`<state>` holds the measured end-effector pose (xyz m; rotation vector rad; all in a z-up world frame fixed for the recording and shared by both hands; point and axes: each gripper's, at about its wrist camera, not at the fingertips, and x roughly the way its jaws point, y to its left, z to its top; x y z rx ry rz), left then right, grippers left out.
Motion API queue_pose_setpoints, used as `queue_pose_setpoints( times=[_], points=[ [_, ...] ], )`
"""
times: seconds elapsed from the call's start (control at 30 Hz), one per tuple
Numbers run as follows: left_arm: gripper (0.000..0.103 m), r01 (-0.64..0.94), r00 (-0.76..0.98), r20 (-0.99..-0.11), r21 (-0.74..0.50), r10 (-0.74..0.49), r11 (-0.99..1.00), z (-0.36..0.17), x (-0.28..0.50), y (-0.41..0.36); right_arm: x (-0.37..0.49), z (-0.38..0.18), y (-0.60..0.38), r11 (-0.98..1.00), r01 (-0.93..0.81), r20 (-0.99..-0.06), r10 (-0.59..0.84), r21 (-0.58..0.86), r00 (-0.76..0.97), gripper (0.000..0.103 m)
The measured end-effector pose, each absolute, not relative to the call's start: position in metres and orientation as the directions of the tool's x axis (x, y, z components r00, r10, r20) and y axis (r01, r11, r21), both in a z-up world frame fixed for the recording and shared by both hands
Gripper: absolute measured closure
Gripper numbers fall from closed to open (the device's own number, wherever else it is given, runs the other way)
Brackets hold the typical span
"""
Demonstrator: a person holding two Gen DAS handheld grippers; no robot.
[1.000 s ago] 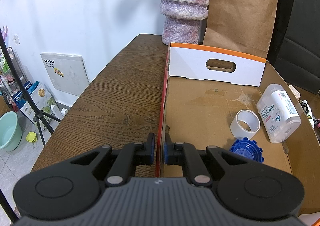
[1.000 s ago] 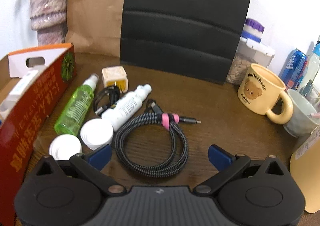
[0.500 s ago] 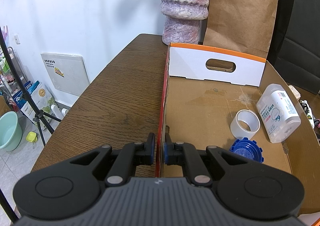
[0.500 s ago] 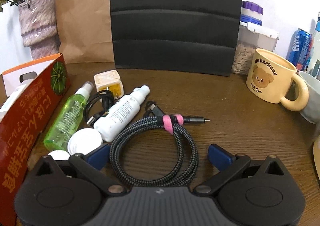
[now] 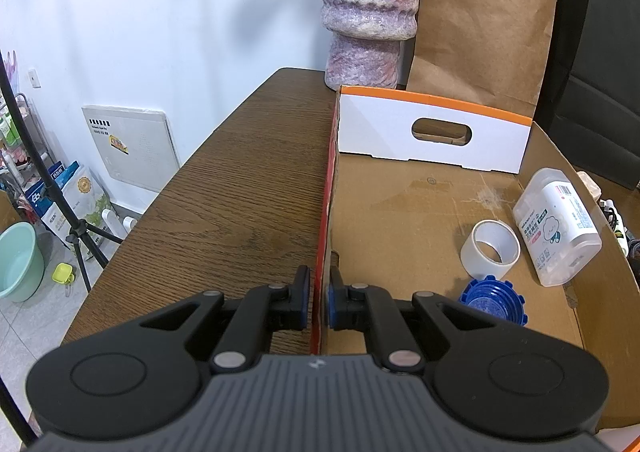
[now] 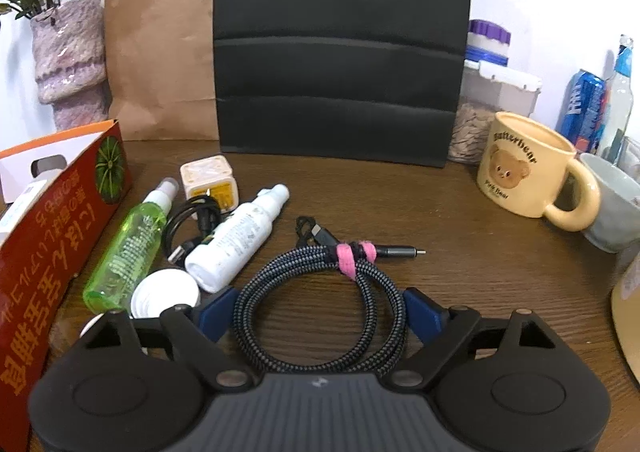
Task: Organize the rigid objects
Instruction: 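Grasp the braided black cable with the right gripper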
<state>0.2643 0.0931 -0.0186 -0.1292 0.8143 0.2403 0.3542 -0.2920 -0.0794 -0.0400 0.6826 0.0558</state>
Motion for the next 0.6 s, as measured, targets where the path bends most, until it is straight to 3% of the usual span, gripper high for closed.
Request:
queue_pose_setpoints(
  times=[0.6],
  points=[
    [0.093,-0.261,0.662,-0.732,-0.020,0.164,0.965,-0.019,0.265,0.093,0.335,-0.032,-0.283,0.994,-0.111,-0.507,0.093,-0.007,0.857,0.015]
  ],
)
